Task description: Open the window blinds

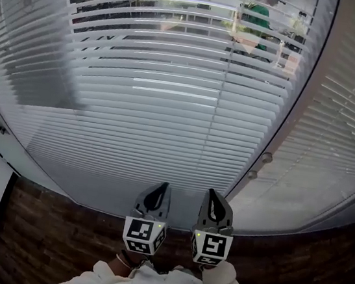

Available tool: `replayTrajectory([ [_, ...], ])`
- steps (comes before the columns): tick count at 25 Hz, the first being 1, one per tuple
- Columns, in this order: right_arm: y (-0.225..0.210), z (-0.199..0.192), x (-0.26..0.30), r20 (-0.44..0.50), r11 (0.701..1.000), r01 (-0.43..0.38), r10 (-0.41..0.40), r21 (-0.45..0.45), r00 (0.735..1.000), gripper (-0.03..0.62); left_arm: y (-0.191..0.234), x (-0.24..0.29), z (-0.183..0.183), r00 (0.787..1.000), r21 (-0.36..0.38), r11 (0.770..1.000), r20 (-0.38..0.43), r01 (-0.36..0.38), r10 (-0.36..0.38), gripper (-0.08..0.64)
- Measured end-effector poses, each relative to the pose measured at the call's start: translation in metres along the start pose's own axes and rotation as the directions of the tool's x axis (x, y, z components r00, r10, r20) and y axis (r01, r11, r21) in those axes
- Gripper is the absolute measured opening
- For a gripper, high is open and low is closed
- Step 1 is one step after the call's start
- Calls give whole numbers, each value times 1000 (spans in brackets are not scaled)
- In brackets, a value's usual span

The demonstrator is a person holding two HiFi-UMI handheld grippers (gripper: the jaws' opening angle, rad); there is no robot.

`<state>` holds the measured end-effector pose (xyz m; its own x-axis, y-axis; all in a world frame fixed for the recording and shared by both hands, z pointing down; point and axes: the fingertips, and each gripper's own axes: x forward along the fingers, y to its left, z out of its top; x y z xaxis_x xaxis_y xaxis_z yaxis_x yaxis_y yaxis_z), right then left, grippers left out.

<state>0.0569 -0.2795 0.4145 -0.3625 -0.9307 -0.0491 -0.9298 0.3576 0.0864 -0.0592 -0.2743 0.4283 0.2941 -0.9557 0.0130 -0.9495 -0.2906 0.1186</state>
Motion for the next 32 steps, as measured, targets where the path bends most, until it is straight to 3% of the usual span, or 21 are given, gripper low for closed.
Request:
replayTrajectory([
  [3, 12, -26, -2, -64, 999, -25, 23, -43, 998, 11, 0, -6, -12, 999, -4, 1000, -41, 1, -1, -2],
  [10, 11, 7, 6, 23, 1000, -20, 21, -21, 1000, 11, 2, -7, -13, 999, -2, 1000, -53, 1, -1, -2],
  [24, 14, -10, 1, 8, 1000, 0, 0, -4, 1000, 11, -1, -5, -30, 998, -8, 1000, -65, 26, -26, -2],
  [32, 7, 2, 10, 5, 999, 6, -6, -31, 1000, 11, 0, 5, -21, 998, -20, 1000, -62, 22, -23, -2],
])
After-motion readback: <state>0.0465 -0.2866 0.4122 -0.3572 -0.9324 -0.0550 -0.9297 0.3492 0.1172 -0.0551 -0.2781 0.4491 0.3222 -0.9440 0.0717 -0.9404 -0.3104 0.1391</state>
